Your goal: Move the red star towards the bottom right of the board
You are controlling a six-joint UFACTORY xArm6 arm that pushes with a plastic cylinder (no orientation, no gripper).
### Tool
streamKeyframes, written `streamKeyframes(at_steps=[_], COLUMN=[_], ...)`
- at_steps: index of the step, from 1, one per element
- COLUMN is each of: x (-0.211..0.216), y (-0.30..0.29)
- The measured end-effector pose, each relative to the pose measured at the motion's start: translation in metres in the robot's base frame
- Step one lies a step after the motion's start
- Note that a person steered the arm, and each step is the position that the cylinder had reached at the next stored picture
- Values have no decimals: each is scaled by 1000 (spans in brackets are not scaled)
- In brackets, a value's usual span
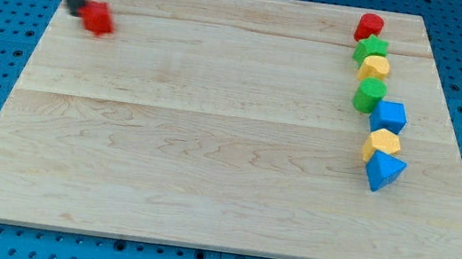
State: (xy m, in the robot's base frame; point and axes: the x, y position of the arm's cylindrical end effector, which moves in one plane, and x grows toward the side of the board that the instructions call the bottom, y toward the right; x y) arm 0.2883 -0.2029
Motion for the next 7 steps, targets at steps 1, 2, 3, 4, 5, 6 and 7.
streamKeyframes(at_steps=[1, 2, 3, 4, 5, 6, 7], x=[22, 68, 44, 68, 145, 178, 215], y=[117, 194, 203, 218, 205, 249, 285])
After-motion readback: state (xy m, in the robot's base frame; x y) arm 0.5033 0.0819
